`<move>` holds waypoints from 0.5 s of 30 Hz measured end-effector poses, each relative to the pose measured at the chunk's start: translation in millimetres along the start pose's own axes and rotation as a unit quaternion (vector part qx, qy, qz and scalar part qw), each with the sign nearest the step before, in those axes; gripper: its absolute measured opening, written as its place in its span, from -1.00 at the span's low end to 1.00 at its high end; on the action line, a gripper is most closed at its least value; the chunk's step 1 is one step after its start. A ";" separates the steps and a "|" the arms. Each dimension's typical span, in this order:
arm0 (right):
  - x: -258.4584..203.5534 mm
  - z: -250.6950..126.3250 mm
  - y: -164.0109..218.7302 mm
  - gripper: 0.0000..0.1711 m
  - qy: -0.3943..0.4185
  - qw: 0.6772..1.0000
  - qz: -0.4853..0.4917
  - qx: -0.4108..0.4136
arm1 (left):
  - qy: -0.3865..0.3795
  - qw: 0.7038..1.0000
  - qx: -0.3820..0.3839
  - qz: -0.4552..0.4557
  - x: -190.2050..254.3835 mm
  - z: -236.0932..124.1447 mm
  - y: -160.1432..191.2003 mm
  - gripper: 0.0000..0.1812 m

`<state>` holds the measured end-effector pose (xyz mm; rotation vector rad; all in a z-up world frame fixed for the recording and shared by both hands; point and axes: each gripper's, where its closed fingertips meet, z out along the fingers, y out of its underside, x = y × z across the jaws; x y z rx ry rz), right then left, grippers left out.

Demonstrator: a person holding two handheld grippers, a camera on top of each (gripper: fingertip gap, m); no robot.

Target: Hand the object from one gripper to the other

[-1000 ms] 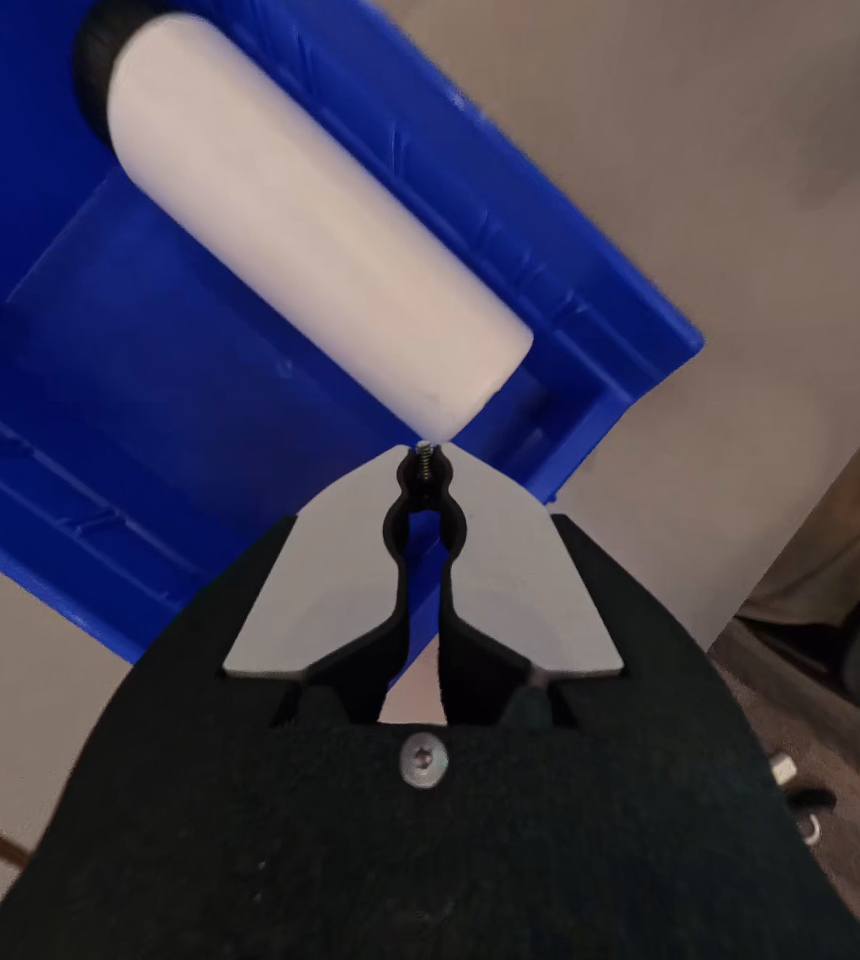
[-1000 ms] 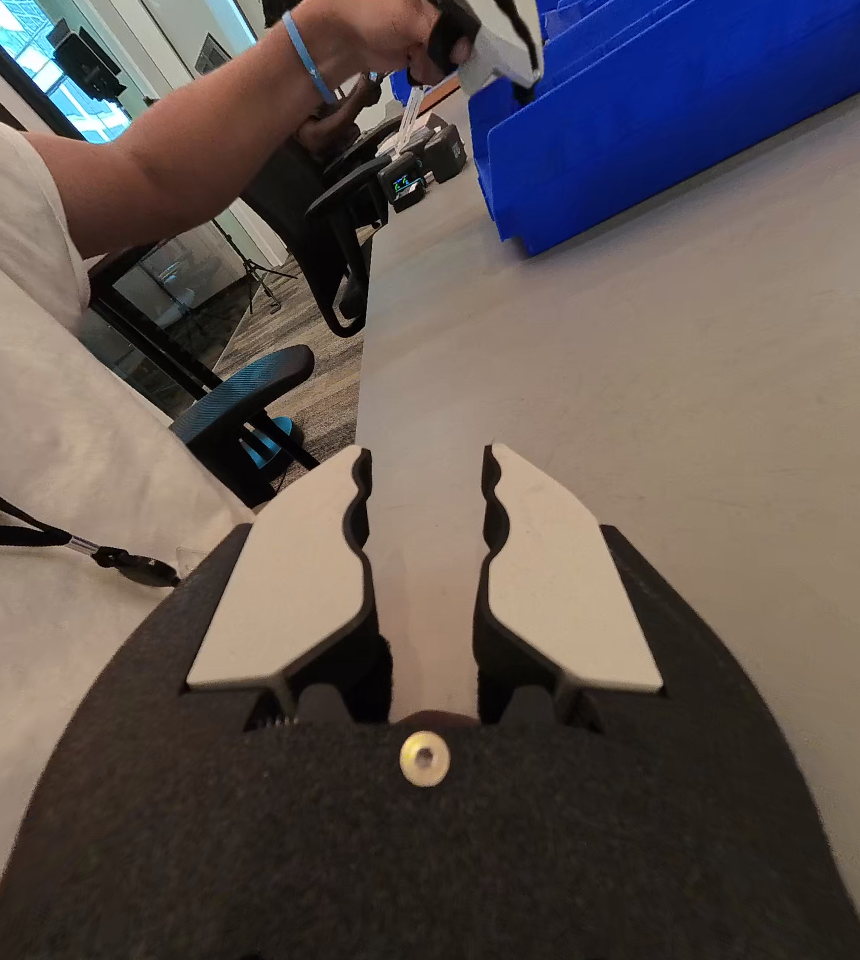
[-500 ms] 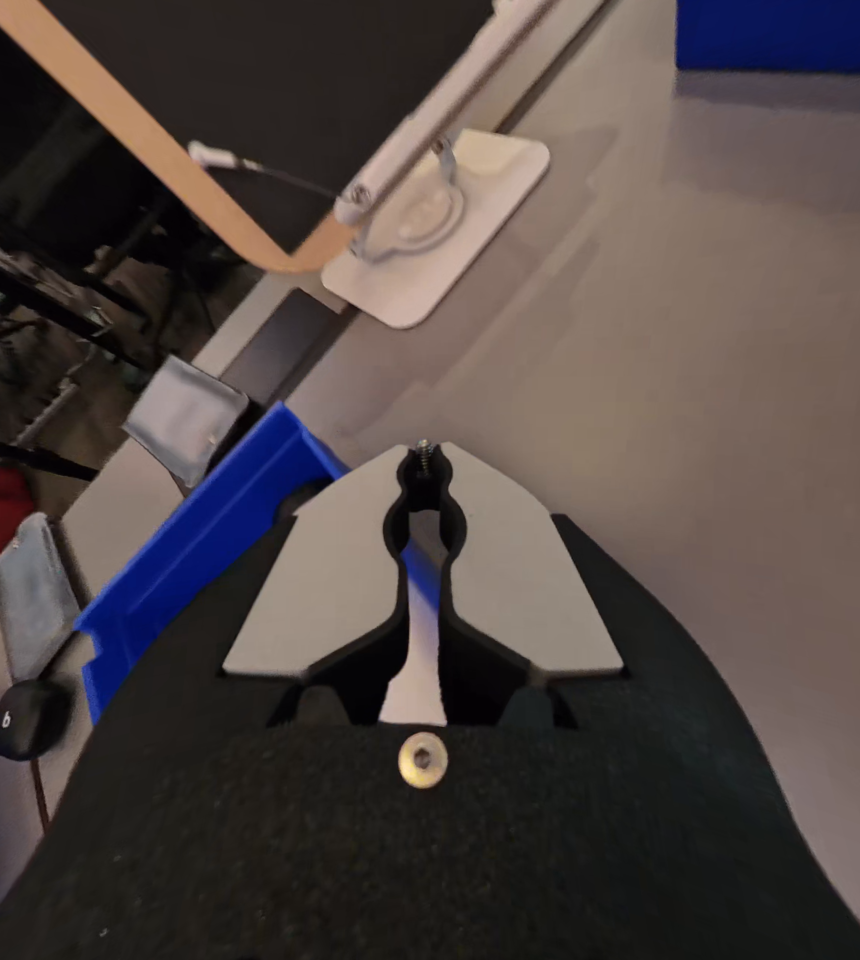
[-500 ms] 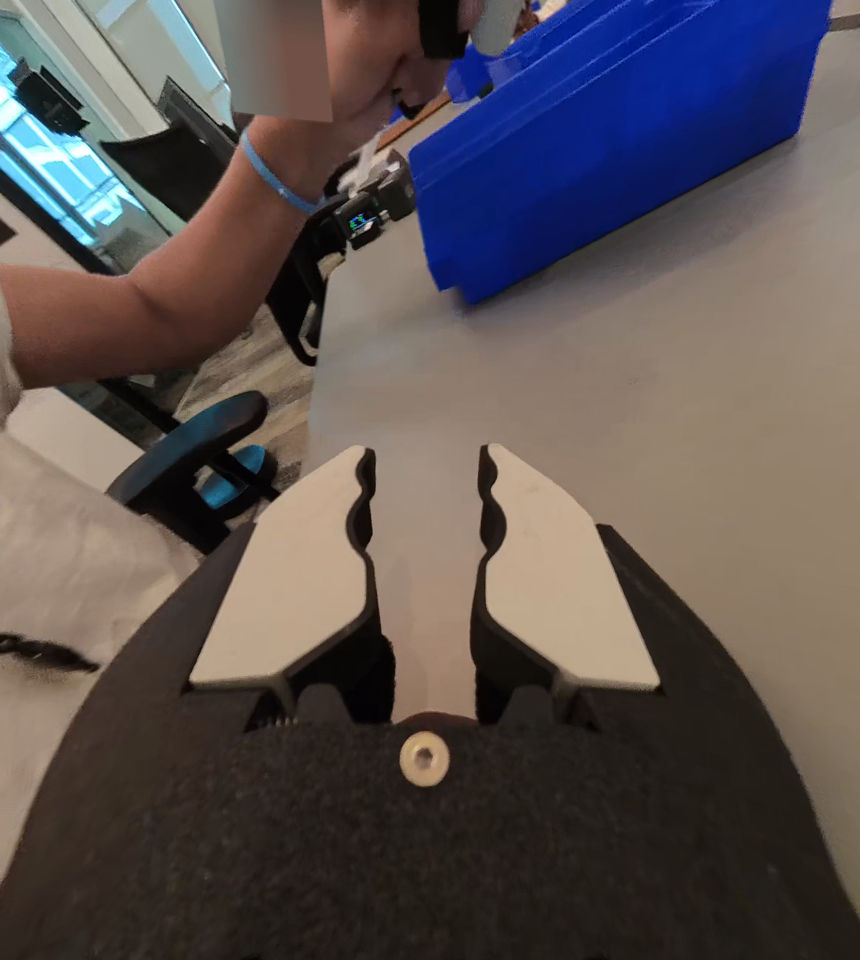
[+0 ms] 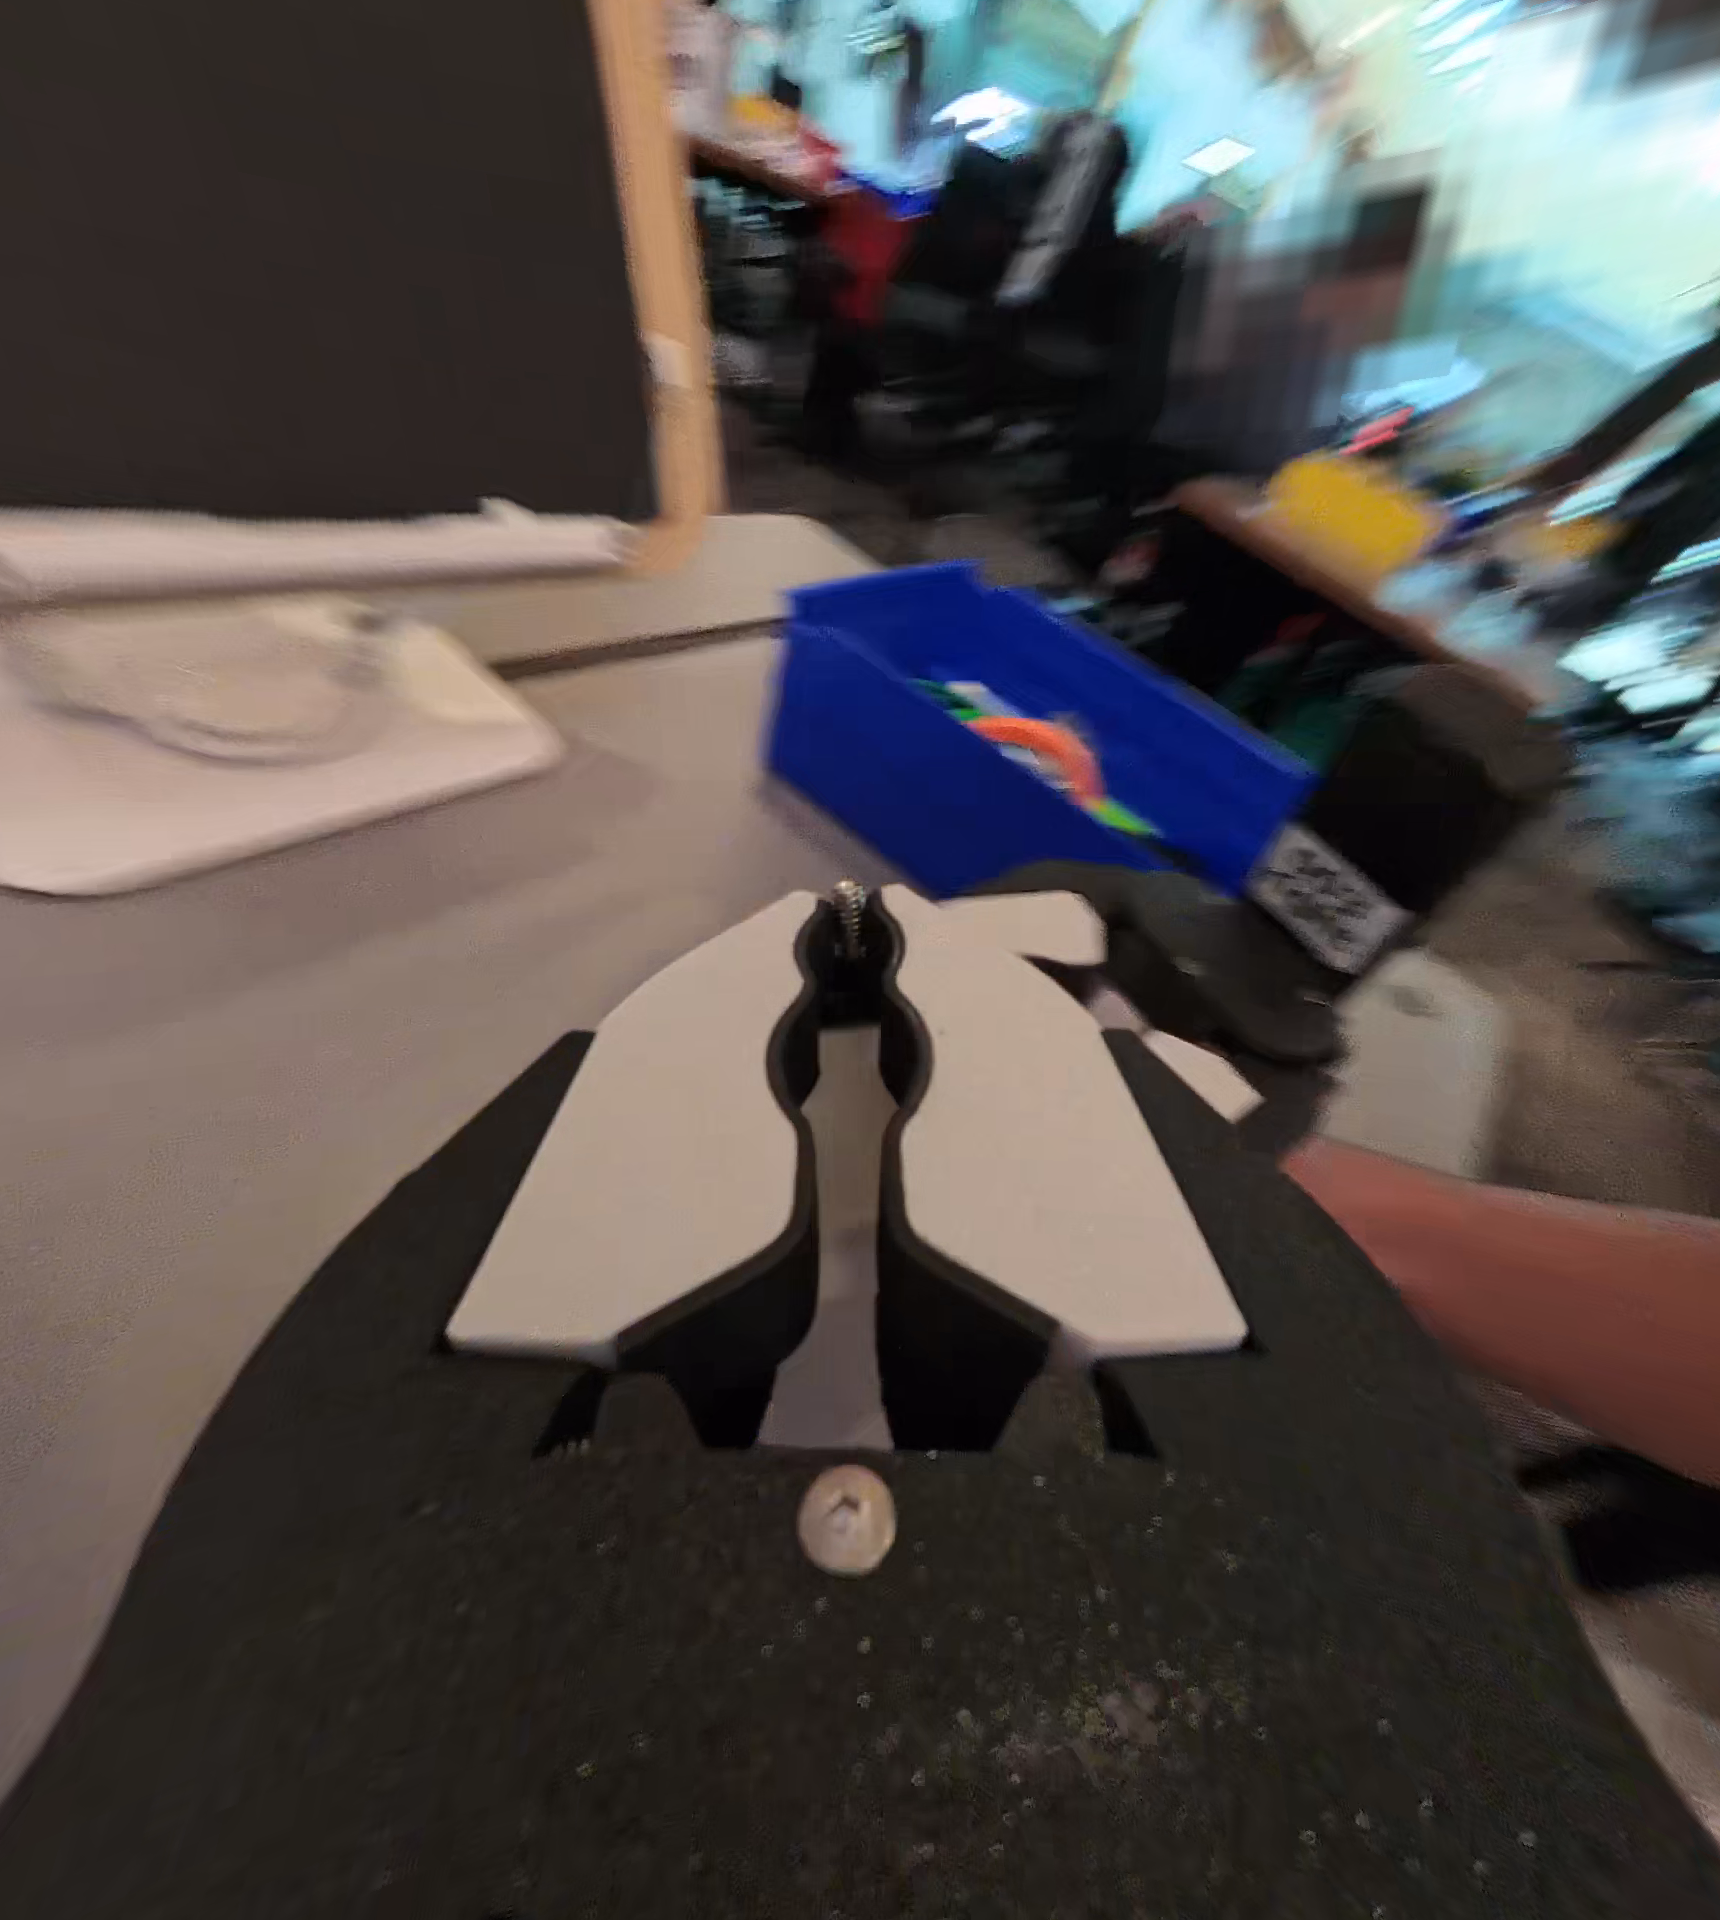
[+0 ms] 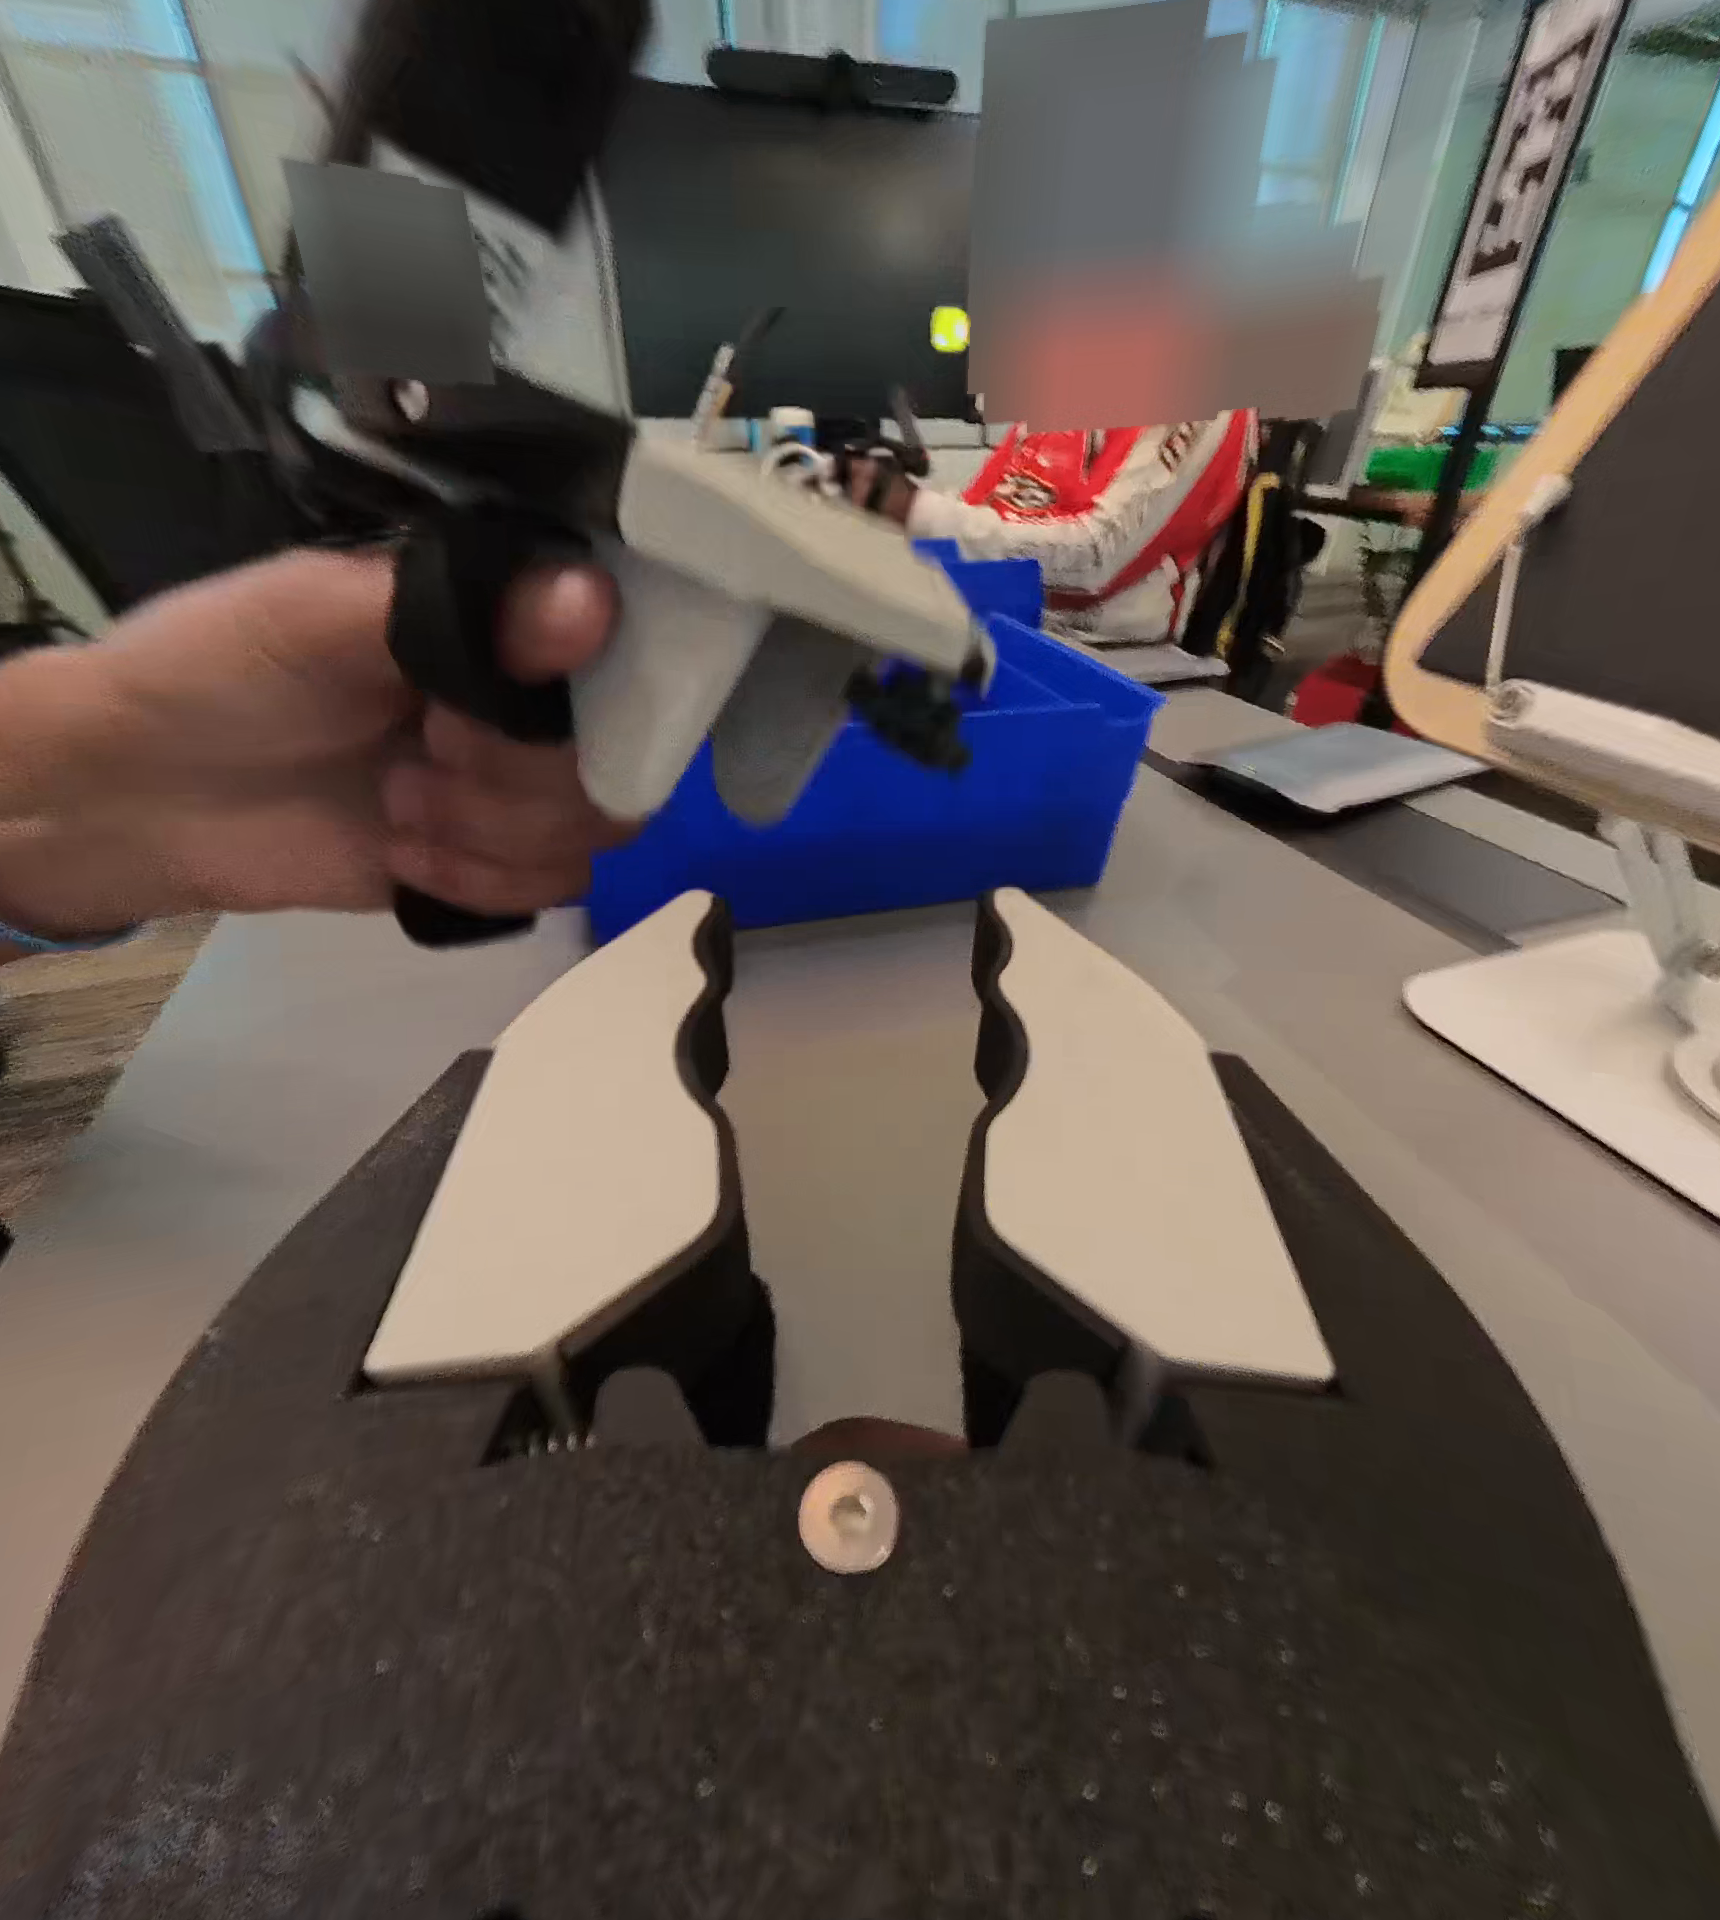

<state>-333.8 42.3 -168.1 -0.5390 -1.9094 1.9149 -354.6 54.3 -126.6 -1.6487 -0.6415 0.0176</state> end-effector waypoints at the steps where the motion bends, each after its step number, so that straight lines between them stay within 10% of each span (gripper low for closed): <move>1: -8.6 -3.1 -0.4 -0.46 -0.017 1.000 -0.011 0.004 | 0.040 0.998 0.002 -0.038 6.2 -1.0 13.8 -0.95; 4: -24.0 -14.3 3.2 -0.46 -0.038 0.998 -0.056 -0.005 | 0.172 0.976 -0.004 -0.135 23.9 -9.4 49.0 -0.95; 15: -26.0 -23.7 13.2 -0.60 -0.031 0.981 -0.181 -0.057 | 0.276 0.926 -0.020 -0.256 35.1 -6.4 65.2 -0.95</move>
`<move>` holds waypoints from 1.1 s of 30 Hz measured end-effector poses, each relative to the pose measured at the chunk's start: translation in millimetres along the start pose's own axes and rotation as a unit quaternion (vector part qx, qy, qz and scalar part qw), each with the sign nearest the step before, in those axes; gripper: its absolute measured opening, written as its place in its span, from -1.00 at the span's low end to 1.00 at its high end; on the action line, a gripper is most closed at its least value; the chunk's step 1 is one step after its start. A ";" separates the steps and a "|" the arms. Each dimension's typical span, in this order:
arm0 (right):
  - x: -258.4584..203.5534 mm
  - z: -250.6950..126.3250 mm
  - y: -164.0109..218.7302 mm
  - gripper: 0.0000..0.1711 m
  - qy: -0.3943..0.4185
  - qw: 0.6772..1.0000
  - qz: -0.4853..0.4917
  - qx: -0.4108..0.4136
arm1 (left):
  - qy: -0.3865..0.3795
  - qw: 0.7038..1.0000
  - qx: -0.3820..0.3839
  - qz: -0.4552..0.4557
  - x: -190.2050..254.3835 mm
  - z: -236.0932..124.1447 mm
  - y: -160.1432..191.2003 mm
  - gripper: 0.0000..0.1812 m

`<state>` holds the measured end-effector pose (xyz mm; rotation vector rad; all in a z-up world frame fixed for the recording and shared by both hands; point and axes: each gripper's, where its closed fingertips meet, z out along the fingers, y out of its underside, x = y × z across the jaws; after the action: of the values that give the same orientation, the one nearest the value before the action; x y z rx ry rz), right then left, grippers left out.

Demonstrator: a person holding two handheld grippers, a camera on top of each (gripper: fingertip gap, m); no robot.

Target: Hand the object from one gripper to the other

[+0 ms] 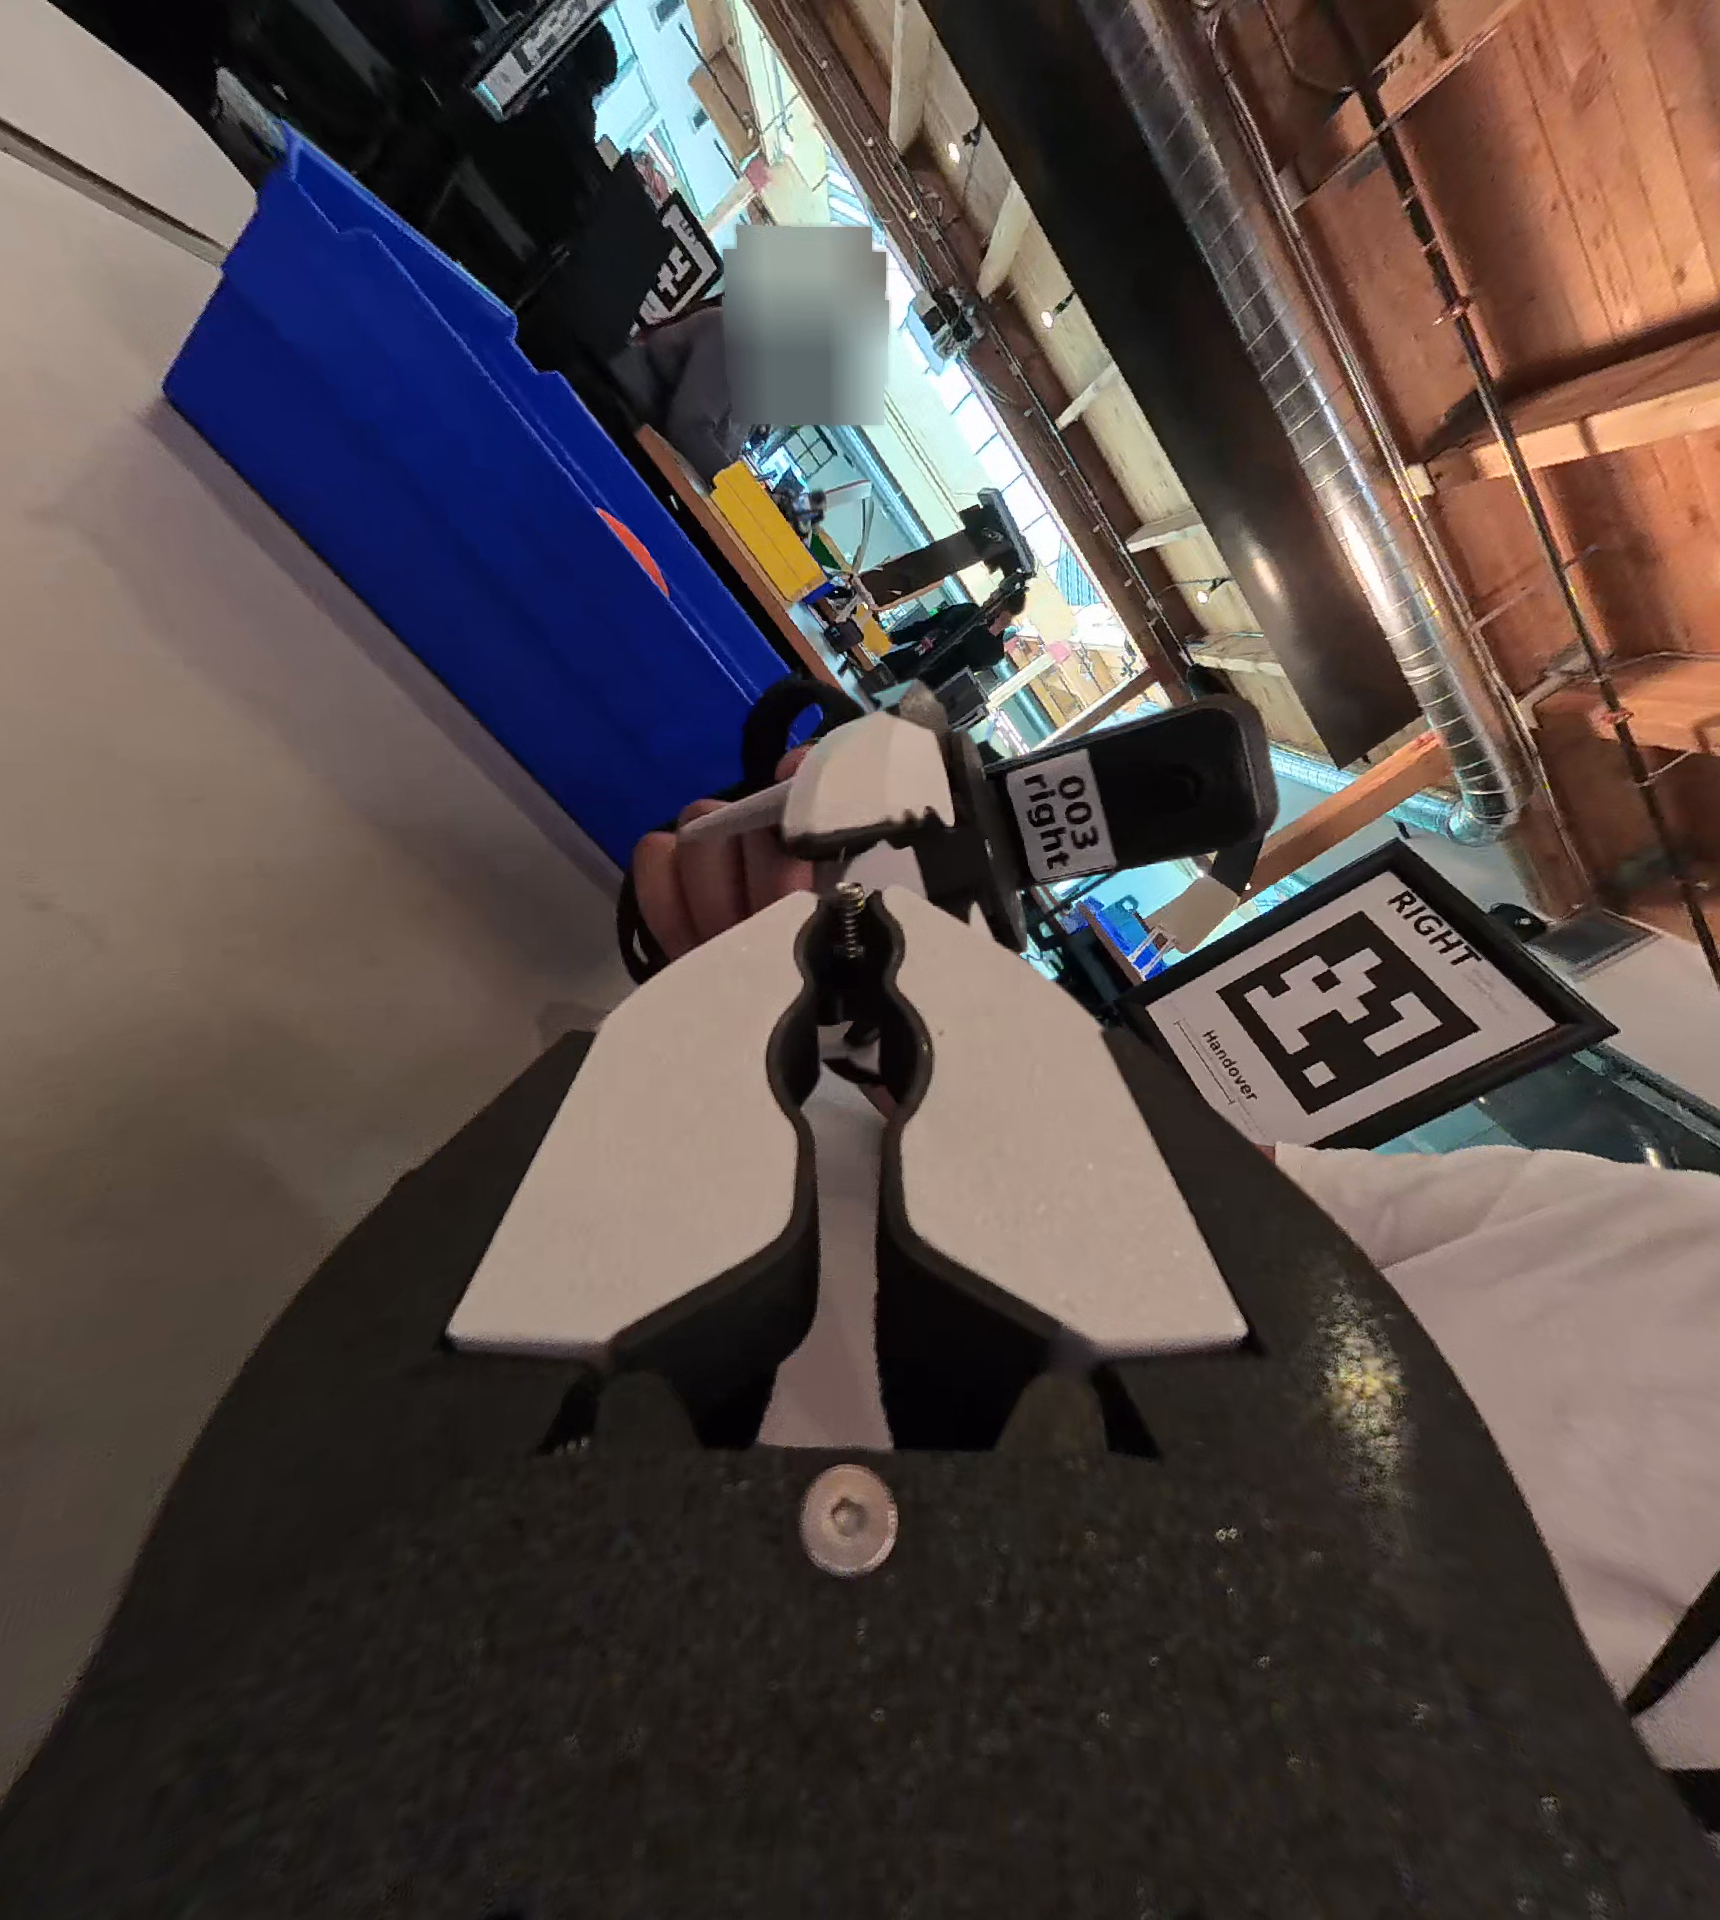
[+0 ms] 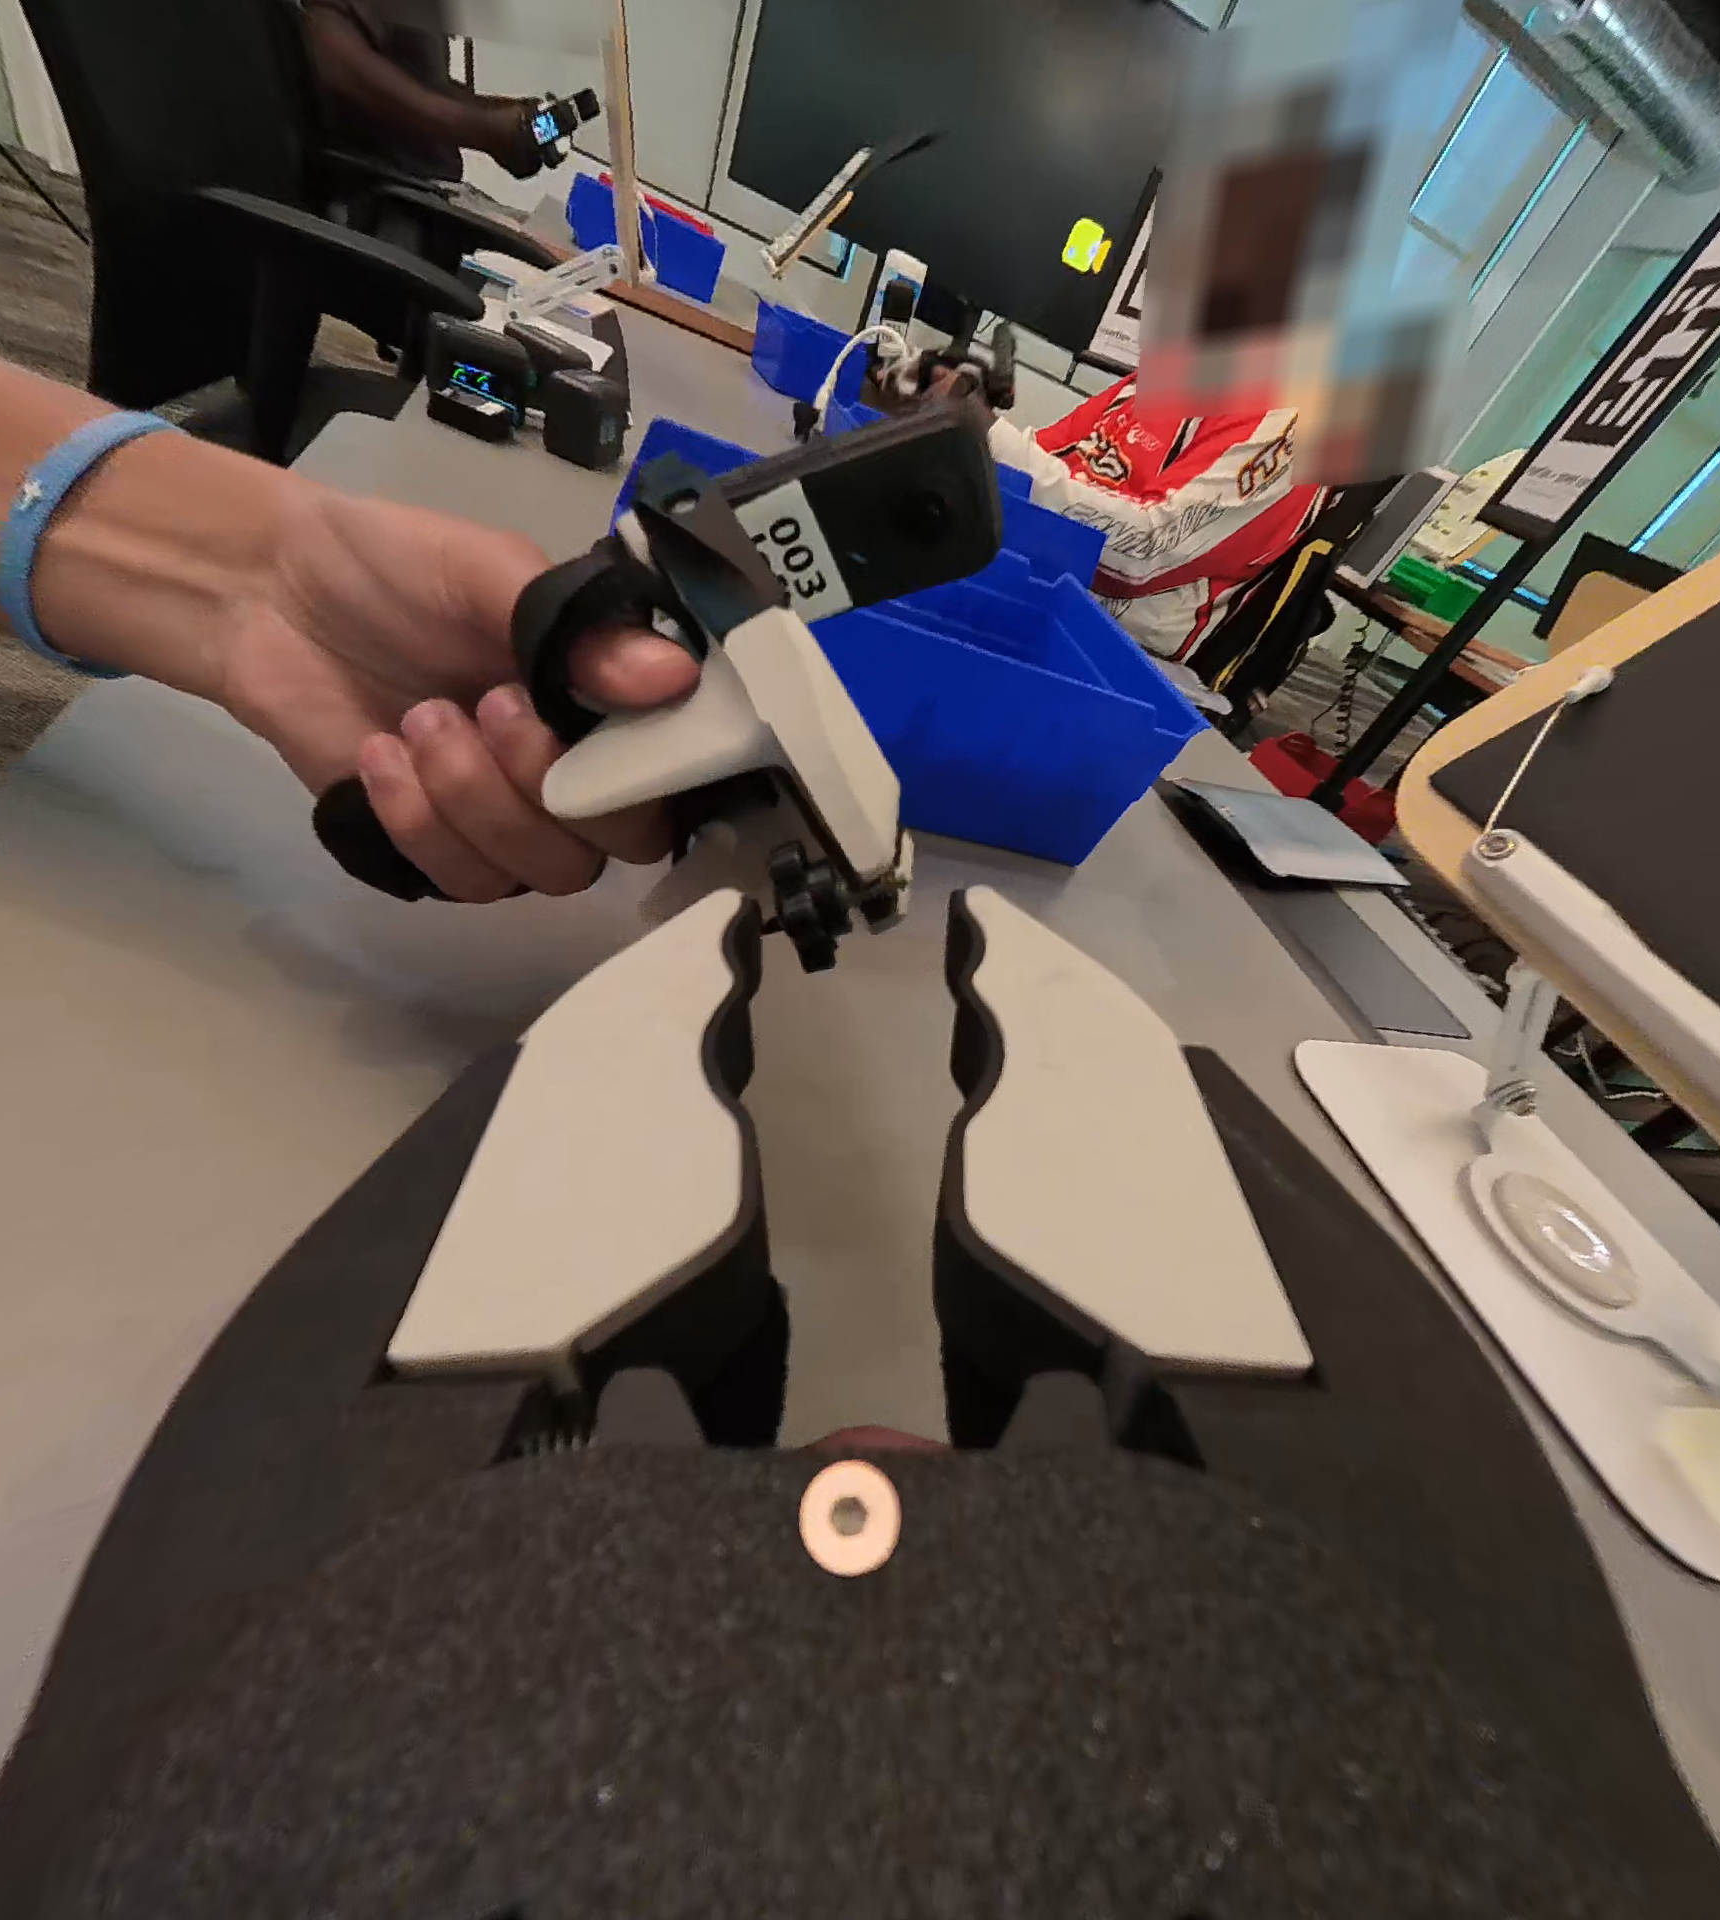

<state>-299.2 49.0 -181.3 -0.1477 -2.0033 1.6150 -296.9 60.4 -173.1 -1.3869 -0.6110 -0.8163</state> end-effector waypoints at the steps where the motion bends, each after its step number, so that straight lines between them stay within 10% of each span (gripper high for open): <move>1: 0.9 -0.4 -1.2 -0.62 0.002 1.000 -0.002 0.004 | 0.005 1.000 0.002 -0.002 0.4 -0.5 -0.6 -0.95; 13: -0.8 1.4 7.4 -0.73 -0.001 1.000 -0.015 -0.011 | 0.004 1.000 0.011 -0.010 -3.1 4.9 1.3 -0.94; 24: -9.6 1.9 14.4 -0.73 -0.024 0.999 0.015 -0.024 | -0.173 0.964 -0.019 0.202 -9.4 0.6 12.5 -0.86; 33: -9.2 -0.1 6.7 -0.86 -0.043 0.996 0.078 0.012 | -0.093 0.992 0.062 0.066 -3.9 -18.1 -0.2 -0.65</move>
<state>-293.2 47.0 -190.7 -0.2354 -2.0807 1.7680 -301.0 43.0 -178.0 -1.3823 -0.6937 -0.5378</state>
